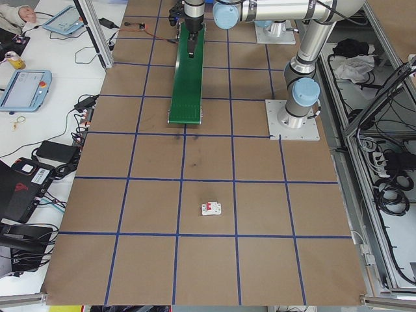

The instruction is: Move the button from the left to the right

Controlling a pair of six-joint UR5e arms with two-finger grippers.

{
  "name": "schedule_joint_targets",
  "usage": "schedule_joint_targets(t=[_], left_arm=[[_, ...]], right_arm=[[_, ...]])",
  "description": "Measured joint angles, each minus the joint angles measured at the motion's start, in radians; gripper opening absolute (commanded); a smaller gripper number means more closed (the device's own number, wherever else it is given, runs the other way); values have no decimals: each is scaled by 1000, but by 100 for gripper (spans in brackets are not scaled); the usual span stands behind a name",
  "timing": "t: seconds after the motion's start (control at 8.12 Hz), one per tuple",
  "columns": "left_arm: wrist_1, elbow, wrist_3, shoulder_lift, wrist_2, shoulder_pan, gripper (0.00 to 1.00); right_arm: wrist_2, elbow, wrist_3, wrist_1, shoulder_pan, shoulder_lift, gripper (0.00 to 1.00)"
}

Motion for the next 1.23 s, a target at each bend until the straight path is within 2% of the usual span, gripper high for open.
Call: schedule_joint_targets(t=[0.12, 0.25, 0.37, 0.49, 0.62, 0.99, 1.23], left_arm=[[0, 0, -18, 5, 3, 0, 100], [0, 0, -49, 11, 6, 0, 100], [1, 0, -71, 15, 22, 0, 100], [1, -1, -92, 16, 40, 0, 100], [2, -1, -112, 16, 51, 0, 100], [3, -2, -130, 15, 57, 0, 100], [9, -1, -133, 15, 57, 0, 100]], right_arm=[[-3, 15, -46, -38, -6, 28, 0], [-7, 35, -78, -72, -9, 52, 6], [-16, 53, -122, -118, -9, 74, 30], [-23, 64, -155, -148, -10, 88, 68], [-25, 70, -174, -162, -11, 98, 87], [-22, 74, -195, -166, -18, 101, 95], [-24, 74, -206, -137, -33, 62, 100]])
